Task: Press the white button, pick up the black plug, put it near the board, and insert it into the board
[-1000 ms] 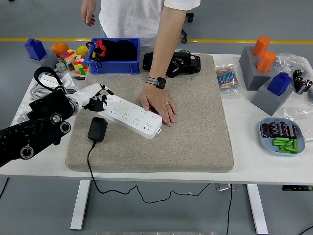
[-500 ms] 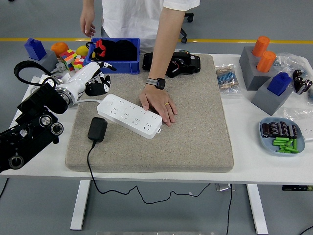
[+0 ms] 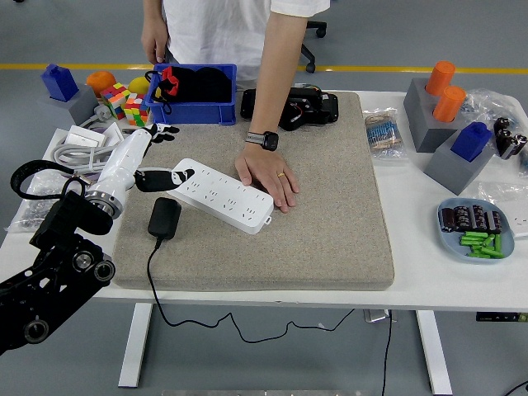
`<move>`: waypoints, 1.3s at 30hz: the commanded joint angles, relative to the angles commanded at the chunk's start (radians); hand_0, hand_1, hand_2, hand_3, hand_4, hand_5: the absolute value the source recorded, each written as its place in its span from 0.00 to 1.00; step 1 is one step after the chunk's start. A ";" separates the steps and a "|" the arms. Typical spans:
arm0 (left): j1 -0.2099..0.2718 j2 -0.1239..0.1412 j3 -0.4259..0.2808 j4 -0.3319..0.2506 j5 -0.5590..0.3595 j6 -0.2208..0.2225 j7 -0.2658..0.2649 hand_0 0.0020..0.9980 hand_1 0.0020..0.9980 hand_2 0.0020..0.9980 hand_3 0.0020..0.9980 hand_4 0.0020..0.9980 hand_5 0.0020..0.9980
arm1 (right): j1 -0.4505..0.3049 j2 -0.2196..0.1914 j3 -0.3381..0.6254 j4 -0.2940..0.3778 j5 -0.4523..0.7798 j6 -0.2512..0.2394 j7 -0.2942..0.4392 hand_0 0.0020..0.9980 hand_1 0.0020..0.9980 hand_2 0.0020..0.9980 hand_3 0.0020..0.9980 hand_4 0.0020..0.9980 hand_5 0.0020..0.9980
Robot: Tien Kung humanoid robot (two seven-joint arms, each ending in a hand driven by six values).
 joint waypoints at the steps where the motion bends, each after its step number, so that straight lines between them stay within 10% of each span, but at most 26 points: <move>1: 0.011 -0.004 -0.003 -0.003 0.010 0.001 0.009 0.86 0.91 0.91 0.91 1.00 0.52 | 0.000 0.000 0.000 0.000 0.000 0.000 0.000 0.62 0.60 0.60 0.59 0.66 0.41; 18: 0.118 -0.059 0.062 -0.015 0.235 0.026 0.237 0.88 0.92 0.93 0.94 1.00 0.59 | -0.001 -0.001 -0.018 0.000 0.003 0.000 0.000 0.62 0.60 0.60 0.59 0.66 0.41; 31: 0.115 -0.072 0.086 0.029 0.305 0.017 0.249 0.84 0.89 0.91 0.94 1.00 0.60 | -0.004 -0.001 -0.021 0.000 0.005 -0.002 0.003 0.62 0.60 0.60 0.59 0.66 0.41; 39: 0.112 -0.083 0.089 0.061 0.310 0.023 0.249 0.76 0.83 0.84 0.92 1.00 0.42 | -0.006 0.002 -0.016 0.000 0.003 -0.005 0.006 0.62 0.60 0.60 0.59 0.66 0.41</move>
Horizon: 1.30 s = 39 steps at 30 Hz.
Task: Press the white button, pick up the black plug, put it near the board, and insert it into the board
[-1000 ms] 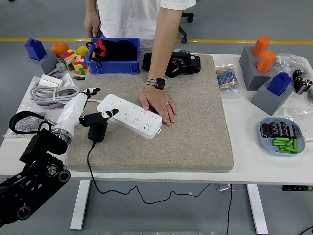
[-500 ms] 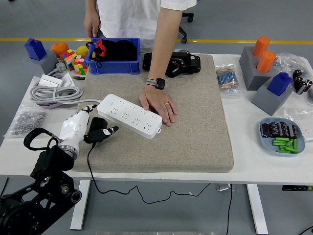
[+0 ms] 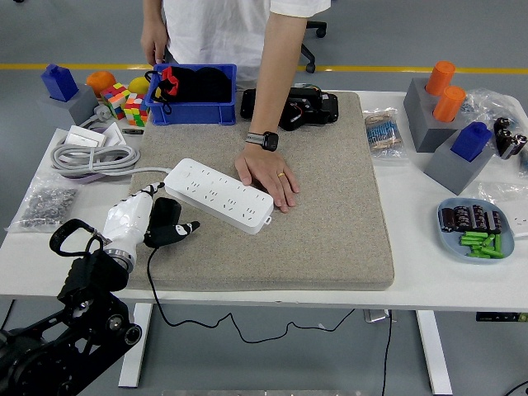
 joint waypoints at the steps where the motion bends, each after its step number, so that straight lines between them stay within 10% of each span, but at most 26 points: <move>1: -0.001 -0.001 0.000 0.004 0.000 0.002 0.000 0.76 0.83 0.84 0.92 1.00 0.42 | 0.000 0.001 0.001 0.000 0.000 0.000 0.000 0.62 0.60 0.60 0.59 0.66 0.41; 17: -0.014 -0.005 -0.002 0.054 0.016 0.009 0.000 0.57 0.69 0.65 0.83 0.84 0.05 | 0.001 0.002 0.004 0.000 0.001 -0.004 0.006 0.62 0.60 0.60 0.59 0.66 0.40; 39: -0.023 -0.008 -0.005 0.082 -0.012 0.032 0.000 0.33 0.47 0.42 0.59 0.74 0.00 | 0.002 0.004 0.004 0.001 0.004 -0.008 0.013 0.62 0.59 0.60 0.58 0.66 0.41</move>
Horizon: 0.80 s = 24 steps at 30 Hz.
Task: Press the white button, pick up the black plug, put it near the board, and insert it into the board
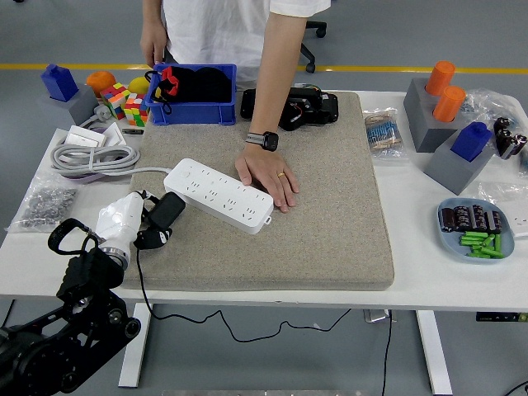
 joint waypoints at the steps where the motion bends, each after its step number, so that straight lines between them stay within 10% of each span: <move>1: 0.000 0.000 -0.001 0.001 -0.005 0.002 0.000 0.33 0.47 0.42 0.59 0.74 0.00 | 0.000 0.000 0.000 0.000 0.000 -0.001 0.001 0.62 0.59 0.60 0.58 0.66 0.41; 24: -0.006 0.003 -0.013 0.000 -0.086 0.005 0.000 0.31 0.41 0.39 0.57 0.72 0.00 | 0.000 0.001 0.000 0.000 0.003 -0.006 0.008 0.62 0.59 0.59 0.58 0.66 0.40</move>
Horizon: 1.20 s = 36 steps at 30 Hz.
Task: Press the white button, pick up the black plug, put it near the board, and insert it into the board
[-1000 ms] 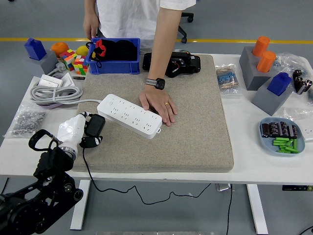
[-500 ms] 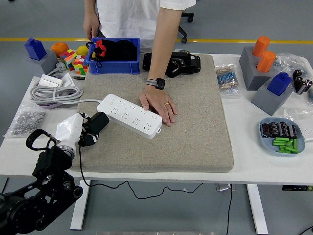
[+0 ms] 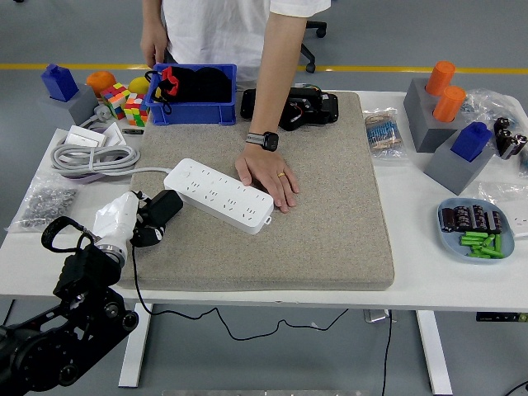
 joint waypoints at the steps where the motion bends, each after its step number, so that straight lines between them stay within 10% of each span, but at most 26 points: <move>1: 0.000 0.000 -0.001 -0.001 -0.005 0.001 0.000 0.31 0.41 0.39 0.57 0.72 0.00 | 0.000 0.000 0.000 0.000 0.000 0.000 0.000 0.62 0.59 0.59 0.58 0.66 0.40; 7: 0.001 0.002 -0.016 -0.008 -0.077 0.011 0.000 0.32 0.41 0.38 0.57 0.68 0.00 | 0.000 -0.001 -0.002 -0.001 0.001 0.000 0.000 0.62 0.59 0.59 0.58 0.66 0.40; 8: 0.000 0.002 -0.018 -0.009 -0.089 0.011 0.000 0.31 0.39 0.36 0.56 0.52 0.00 | 0.000 -0.001 -0.001 -0.001 0.000 -0.001 0.001 0.62 0.59 0.59 0.58 0.66 0.39; 36: -0.038 0.021 -0.094 -0.028 -0.692 -0.060 -0.176 0.27 0.34 0.33 0.55 0.53 0.00 | 0.002 -0.001 -0.002 -0.001 0.003 -0.001 0.001 0.62 0.59 0.58 0.58 0.65 0.39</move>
